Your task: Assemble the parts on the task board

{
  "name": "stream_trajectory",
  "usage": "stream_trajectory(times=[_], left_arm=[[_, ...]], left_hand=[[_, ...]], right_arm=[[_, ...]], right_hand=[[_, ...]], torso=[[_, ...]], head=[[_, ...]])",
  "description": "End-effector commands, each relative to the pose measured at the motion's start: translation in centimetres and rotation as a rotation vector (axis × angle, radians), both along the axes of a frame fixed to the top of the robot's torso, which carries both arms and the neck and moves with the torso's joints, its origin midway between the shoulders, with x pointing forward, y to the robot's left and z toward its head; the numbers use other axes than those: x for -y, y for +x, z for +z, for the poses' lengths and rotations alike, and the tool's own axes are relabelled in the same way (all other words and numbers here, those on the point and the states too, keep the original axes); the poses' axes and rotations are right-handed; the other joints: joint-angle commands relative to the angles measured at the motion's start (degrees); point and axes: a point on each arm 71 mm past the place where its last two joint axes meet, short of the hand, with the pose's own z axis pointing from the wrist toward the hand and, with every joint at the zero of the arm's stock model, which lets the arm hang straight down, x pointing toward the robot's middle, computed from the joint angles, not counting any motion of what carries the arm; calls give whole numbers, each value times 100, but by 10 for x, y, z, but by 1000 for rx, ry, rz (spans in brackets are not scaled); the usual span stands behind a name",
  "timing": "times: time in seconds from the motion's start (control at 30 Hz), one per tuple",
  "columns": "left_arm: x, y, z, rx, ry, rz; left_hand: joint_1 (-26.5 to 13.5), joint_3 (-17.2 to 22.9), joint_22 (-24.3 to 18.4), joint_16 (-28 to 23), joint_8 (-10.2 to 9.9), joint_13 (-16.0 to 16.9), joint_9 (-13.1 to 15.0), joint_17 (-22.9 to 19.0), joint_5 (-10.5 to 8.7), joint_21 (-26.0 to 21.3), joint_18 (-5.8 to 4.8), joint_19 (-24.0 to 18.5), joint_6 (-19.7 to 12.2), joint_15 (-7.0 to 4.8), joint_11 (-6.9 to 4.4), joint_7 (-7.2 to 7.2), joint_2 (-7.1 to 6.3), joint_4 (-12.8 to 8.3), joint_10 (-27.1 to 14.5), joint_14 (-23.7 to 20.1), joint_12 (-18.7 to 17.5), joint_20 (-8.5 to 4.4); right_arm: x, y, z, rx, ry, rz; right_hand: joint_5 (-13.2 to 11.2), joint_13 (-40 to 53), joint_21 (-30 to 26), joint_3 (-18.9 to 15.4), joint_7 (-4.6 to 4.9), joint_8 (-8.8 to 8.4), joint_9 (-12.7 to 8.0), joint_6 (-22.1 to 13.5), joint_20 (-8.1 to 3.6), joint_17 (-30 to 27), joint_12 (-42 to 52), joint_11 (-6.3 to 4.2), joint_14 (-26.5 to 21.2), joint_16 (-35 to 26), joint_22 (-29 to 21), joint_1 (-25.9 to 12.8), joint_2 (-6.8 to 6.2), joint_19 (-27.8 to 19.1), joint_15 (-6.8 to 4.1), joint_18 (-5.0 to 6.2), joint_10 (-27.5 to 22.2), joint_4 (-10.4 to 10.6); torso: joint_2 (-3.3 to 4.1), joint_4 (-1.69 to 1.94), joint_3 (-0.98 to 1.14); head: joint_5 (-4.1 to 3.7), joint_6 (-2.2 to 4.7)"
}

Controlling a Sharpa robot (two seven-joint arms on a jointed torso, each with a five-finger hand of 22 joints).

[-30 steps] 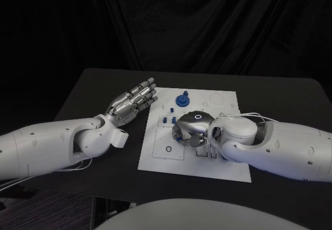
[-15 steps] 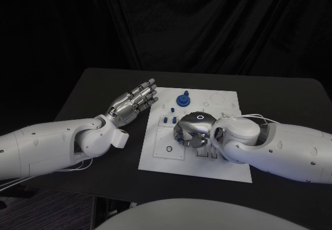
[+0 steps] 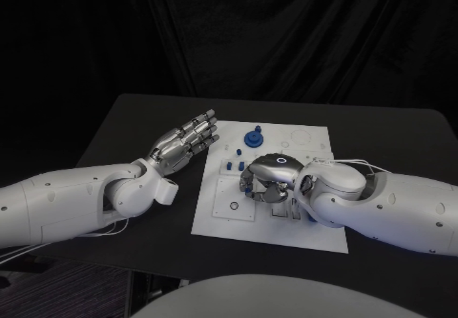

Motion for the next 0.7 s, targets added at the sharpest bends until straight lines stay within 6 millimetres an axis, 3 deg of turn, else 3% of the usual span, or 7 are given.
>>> stream_trajectory(times=[0.03,0.37,0.7], left_arm=[[-1,-1,5,57,-57,14],[-1,-1,4,51,-55,11],[0,-1,3,44,-54,5]], left_hand=[[55,28,3,2,-10,7,9,-1,22,-12,-75,-9,5,52,49,57,2,8,8,3,31,45],[58,45,8,27,-3,12,14,8,24,-10,-77,-6,40,80,98,109,0,26,17,10,76,69],[61,53,11,37,4,13,21,11,25,-8,-80,-4,82,98,99,158,-2,35,19,13,90,84]], right_arm=[[0,-1,3,-25,86,-7],[2,1,2,-45,88,-20],[4,1,-2,-60,71,-29]], right_hand=[[-20,54,-47,13,-7,18,250,0,-23,-21,80,-18,-29,-44,439,85,70,-14,-34,-7,81,-28],[-159,232,-115,10,-5,-29,312,18,-47,-62,312,-40,-69,-71,440,149,30,-49,-56,0,7,-141],[-781,357,-139,-31,2,-88,399,144,-64,-133,461,-59,-108,-115,445,357,-46,-61,-73,4,-40,-318]], torso=[[2,4,0],[1,-3,1],[2,-1,-5]], head=[[-5,-1],[17,-1],[38,-1]])
